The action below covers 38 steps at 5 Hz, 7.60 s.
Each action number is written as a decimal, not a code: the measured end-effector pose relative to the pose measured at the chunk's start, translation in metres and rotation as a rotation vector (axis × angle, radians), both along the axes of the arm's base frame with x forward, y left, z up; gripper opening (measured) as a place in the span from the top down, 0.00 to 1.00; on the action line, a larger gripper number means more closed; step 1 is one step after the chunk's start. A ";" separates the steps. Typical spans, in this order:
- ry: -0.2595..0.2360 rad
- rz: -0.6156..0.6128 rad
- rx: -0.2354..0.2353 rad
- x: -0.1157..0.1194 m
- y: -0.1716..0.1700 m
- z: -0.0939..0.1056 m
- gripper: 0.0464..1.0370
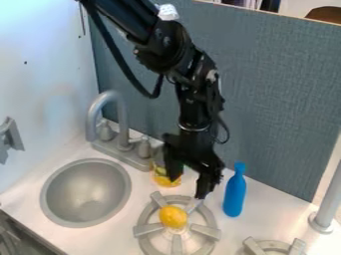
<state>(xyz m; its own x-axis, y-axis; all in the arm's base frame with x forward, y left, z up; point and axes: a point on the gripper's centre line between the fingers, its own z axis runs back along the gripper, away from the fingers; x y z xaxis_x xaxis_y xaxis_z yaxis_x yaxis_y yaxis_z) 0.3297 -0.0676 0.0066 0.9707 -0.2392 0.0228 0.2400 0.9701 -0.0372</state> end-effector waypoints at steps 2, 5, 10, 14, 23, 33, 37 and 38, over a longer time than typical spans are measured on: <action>-0.070 -0.096 -0.053 0.013 -0.010 0.020 0.04; -0.079 -0.169 -0.093 0.045 -0.043 0.005 0.04; -0.006 -0.090 0.069 0.075 -0.053 -0.030 0.07; 0.020 -0.060 -0.001 0.057 -0.046 -0.022 0.70; 0.076 -0.348 0.000 -0.061 -0.058 -0.036 0.70; -0.004 0.122 0.092 0.030 0.052 0.014 0.04; 0.106 0.177 0.110 0.073 0.070 -0.042 0.04; 0.108 0.154 0.111 0.072 0.063 -0.042 0.04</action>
<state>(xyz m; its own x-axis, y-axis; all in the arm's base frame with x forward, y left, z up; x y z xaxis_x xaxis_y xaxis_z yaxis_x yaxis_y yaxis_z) 0.4020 -0.0047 -0.0358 0.9914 -0.0828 -0.1014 0.0887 0.9945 0.0548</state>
